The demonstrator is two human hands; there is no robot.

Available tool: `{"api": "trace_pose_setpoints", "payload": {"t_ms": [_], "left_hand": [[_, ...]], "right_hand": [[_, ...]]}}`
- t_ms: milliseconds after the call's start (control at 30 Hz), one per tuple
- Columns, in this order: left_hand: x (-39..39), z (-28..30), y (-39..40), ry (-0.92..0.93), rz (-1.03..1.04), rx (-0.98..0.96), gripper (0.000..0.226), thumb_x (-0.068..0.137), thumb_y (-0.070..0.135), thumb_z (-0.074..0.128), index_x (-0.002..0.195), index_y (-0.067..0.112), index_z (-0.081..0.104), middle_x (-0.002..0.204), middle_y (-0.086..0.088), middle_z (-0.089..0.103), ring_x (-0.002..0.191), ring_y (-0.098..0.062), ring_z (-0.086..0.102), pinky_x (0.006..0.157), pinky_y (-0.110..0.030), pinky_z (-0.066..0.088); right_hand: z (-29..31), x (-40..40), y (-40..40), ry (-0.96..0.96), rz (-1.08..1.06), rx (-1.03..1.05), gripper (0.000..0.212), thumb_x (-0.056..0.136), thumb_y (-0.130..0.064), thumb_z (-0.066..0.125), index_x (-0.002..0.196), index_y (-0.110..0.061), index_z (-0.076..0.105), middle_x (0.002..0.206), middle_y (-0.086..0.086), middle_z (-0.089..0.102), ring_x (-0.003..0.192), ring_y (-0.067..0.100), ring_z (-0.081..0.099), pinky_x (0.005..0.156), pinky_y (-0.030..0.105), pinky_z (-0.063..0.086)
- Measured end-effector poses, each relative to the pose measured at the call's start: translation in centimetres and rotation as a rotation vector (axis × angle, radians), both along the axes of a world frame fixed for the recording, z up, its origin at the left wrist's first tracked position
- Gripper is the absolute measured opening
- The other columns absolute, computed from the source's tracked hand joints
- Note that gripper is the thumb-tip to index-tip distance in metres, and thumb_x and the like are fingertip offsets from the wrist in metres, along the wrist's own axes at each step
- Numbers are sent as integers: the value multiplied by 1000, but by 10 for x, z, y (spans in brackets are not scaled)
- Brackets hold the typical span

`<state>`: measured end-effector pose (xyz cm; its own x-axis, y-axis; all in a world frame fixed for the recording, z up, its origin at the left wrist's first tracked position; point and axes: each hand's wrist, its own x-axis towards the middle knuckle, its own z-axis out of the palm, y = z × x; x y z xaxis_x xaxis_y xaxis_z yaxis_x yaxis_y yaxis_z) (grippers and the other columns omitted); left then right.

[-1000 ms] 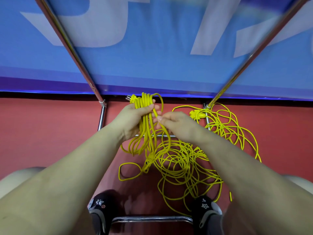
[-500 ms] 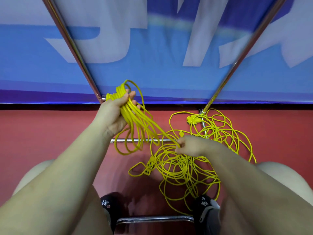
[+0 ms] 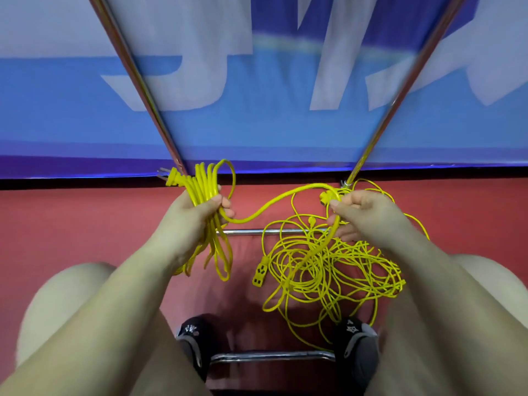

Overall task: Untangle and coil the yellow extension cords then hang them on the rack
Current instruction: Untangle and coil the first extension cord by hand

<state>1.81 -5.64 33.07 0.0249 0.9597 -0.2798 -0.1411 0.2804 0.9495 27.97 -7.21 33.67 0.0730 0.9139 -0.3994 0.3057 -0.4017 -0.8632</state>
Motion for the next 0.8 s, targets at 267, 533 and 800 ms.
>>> {"api": "trace_pose_setpoints", "payload": {"t_ms": [267,533,800], "left_hand": [[26,-5,-51,124,-119,-46,6,90,3,55,95,3,57,53,8,63,41,1,50,36,-13,35],[44,-42,-57,253,-364,-112,21,82,-8,63,83,12,57,62,11,64,56,1,56,60,-15,44],[55,-59,-28,242,-407,-143,23,81,-6,65,75,15,57,46,13,58,40,6,49,45,-9,38]], "right_hand": [[12,-19,-34,372,-144,-177,15,93,-26,52,87,-12,55,72,1,67,52,12,67,48,20,54],[-18,-33,-33,793,-320,-309,11,94,-19,50,86,-14,54,73,1,69,60,11,69,47,17,52],[-41,-31,-7,1037,-349,-226,14,95,-11,43,103,-3,53,85,5,71,75,16,72,59,23,57]]}}
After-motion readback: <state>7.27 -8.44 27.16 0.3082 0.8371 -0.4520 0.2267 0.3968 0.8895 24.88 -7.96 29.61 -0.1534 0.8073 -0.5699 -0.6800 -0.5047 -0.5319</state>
